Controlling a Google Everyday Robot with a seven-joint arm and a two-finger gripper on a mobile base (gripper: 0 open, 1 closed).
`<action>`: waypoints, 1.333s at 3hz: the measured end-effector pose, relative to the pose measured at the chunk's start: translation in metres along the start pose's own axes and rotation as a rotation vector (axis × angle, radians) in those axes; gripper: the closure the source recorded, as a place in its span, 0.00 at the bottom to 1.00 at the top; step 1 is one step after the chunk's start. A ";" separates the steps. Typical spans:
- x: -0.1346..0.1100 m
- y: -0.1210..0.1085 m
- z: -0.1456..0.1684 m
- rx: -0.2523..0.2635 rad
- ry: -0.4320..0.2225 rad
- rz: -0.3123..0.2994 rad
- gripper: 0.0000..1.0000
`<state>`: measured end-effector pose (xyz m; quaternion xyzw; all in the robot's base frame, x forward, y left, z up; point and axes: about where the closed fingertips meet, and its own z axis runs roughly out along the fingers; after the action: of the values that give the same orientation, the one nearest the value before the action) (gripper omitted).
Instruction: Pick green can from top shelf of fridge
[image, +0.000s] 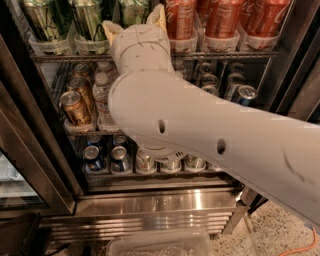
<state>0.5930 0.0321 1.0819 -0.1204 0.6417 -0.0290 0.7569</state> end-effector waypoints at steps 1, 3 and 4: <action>0.002 -0.001 0.004 0.005 0.011 0.008 0.29; 0.006 0.005 0.012 -0.005 0.031 0.026 0.30; 0.007 0.008 0.020 -0.006 0.034 0.032 0.29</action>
Offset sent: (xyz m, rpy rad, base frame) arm 0.0180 -0.0016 -0.0133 0.0236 0.0520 -0.0118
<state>0.6125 0.0417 1.0761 -0.1121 0.6566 -0.0171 0.7457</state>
